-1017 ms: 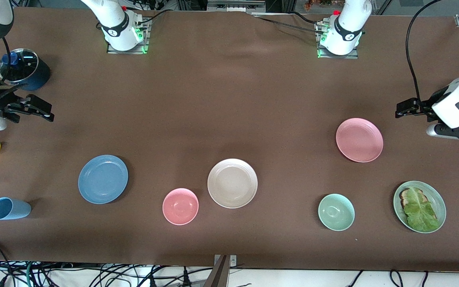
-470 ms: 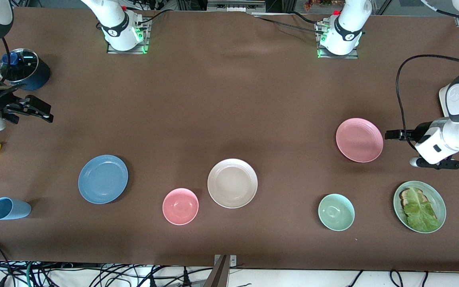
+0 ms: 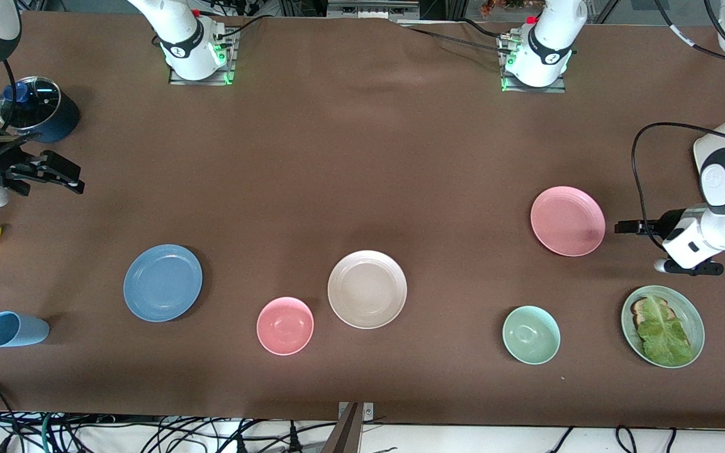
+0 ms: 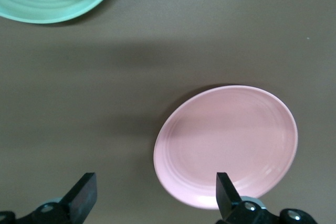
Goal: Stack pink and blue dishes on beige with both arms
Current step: 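Reach the left gripper down to the rim of the pink plate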
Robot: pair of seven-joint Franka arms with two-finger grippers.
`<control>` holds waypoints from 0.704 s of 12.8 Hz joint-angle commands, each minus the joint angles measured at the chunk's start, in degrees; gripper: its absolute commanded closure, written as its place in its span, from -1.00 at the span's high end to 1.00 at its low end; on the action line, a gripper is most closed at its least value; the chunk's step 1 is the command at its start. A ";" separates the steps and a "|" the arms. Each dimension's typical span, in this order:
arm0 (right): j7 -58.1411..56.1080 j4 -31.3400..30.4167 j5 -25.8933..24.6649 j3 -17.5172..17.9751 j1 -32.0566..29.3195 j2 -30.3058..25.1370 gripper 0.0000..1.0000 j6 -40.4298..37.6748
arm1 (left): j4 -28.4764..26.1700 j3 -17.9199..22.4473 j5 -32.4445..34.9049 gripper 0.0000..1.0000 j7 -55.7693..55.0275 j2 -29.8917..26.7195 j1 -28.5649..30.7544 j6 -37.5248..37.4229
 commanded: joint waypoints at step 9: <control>0.78 -0.15 -0.21 0.04 -0.13 -0.39 1.00 0.25 | -20.86 -0.57 0.65 1.00 4.76 -4.31 1.58 22.40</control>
